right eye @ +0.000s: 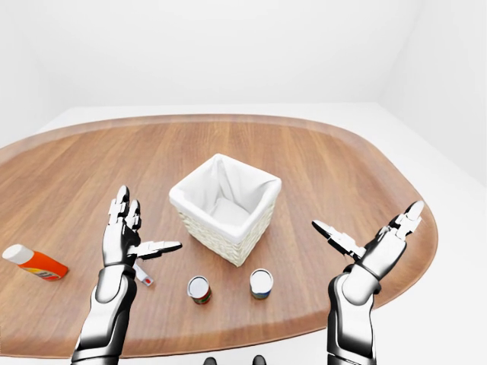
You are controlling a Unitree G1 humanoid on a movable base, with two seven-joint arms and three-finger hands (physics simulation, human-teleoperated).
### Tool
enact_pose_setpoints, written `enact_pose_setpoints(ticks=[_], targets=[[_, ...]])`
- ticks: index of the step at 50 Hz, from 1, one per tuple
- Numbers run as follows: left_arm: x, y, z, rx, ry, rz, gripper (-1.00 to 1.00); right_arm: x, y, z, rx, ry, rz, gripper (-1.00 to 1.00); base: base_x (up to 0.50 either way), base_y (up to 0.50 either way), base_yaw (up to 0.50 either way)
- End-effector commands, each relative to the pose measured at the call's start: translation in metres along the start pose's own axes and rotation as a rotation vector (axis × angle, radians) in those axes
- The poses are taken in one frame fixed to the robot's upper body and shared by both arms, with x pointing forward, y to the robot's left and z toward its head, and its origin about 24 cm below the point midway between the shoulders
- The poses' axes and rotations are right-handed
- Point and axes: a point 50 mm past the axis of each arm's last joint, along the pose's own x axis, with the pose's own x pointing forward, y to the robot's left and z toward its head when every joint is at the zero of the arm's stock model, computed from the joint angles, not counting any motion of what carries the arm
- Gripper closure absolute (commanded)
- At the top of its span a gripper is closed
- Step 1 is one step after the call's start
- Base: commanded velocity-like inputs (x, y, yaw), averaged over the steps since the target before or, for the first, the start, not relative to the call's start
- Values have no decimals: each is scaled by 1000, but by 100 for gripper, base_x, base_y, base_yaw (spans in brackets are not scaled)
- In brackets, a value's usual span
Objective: Pick up the alphabet soup and the cream cheese box, and put them in the basket.
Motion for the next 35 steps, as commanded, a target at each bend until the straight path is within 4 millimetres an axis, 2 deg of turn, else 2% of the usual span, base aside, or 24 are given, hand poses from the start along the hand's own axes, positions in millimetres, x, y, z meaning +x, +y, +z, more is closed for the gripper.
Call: enact_pose_setpoints(ticks=[1, 35], targets=[[0, 0, -1, -1, 0, 0, -100, -1, 0, 1, 1, 0, 0, -100, 26, 0, 0], [-1, -1, 0, 13, 1, -7, -100, 0, 0, -1, 0, 4, 0, -100, 25, 1, 0]])
